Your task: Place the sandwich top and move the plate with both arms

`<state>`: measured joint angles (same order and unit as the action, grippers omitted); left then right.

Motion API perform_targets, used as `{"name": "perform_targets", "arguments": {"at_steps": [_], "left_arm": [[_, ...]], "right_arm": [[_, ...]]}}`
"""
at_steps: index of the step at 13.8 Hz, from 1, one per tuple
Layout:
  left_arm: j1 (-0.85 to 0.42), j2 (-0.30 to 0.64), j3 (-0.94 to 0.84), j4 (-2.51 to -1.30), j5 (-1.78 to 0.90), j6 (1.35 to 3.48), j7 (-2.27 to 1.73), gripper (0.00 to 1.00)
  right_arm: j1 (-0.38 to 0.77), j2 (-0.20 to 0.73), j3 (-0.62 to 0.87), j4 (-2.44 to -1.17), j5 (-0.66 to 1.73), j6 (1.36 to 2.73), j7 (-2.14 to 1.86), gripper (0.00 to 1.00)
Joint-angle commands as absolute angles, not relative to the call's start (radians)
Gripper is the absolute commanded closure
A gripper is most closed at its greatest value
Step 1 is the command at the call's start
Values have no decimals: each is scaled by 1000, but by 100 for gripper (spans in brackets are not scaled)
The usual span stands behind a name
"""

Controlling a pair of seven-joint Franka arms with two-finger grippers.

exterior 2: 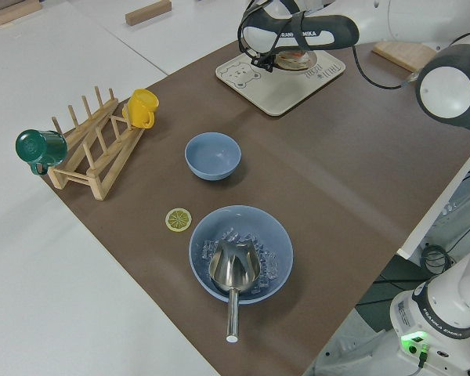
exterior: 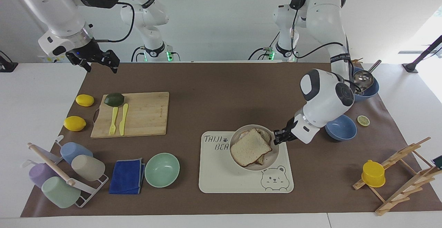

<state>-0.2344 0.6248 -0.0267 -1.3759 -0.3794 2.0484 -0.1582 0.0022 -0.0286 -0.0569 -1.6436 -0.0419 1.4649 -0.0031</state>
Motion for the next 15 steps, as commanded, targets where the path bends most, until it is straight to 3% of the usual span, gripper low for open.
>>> {"name": "perform_targets", "arguments": {"at_steps": [1,8,9,10,15], "left_arm": [[-251,677,-37,-1333,-356,2116,-130,100],[-255,646,-38,-1422,-348,2158,-20,100],[-256,644,-37,-1419,-351,2160,-23,77],[-255,643,-37,-1413,-362,2143,-26,1],[-210,523,-23,-1427,-364,2073,-76,0]], "right_arm": [[-6,-48,-54,-1651,-11,1470,-28,0],[-6,-51,-54,-1652,-11,1474,-26,0],[-5,-51,-54,-1652,-11,1476,-26,0],[-5,-51,-52,-1652,-11,1476,-26,0],[-5,-51,-52,-1652,-11,1473,-25,0]]}}
